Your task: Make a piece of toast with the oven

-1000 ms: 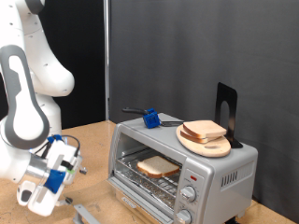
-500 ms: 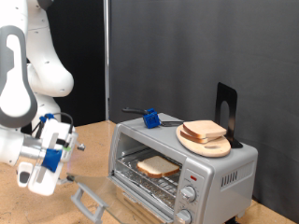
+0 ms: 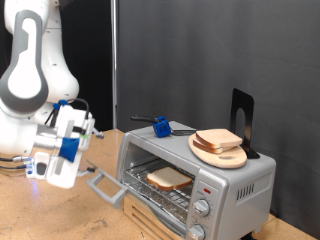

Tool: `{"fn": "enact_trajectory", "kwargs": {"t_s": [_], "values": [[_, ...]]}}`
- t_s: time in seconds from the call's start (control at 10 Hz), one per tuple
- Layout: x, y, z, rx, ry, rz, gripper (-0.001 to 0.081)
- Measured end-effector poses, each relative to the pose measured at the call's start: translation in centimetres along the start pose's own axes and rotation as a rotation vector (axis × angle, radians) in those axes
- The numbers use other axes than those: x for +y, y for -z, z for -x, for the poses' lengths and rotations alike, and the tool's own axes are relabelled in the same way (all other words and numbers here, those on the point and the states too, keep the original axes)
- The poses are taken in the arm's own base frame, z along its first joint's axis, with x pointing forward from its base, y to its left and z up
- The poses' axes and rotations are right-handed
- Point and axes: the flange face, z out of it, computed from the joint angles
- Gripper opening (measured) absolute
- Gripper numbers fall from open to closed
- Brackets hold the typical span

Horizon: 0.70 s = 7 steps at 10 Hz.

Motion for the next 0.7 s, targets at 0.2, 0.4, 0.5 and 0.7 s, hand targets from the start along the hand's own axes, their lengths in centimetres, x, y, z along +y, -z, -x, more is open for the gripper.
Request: {"fn": "enact_trajectory", "kwargs": {"t_s": [0.2,0.4,0.5,0.7], "values": [[-1.6,-1.0,1.7,-0.029,0.013,-0.006,0.0808],[-2.8,-1.9,3.6,-0.043,0.015,-0.001,0.0808],[-3.3,-2.5,4.6,-0.040,0.014,0.004,0.0808],[-3.9,-3.4,6.1,-0.017,0.007,0.023,0.0808]]}}
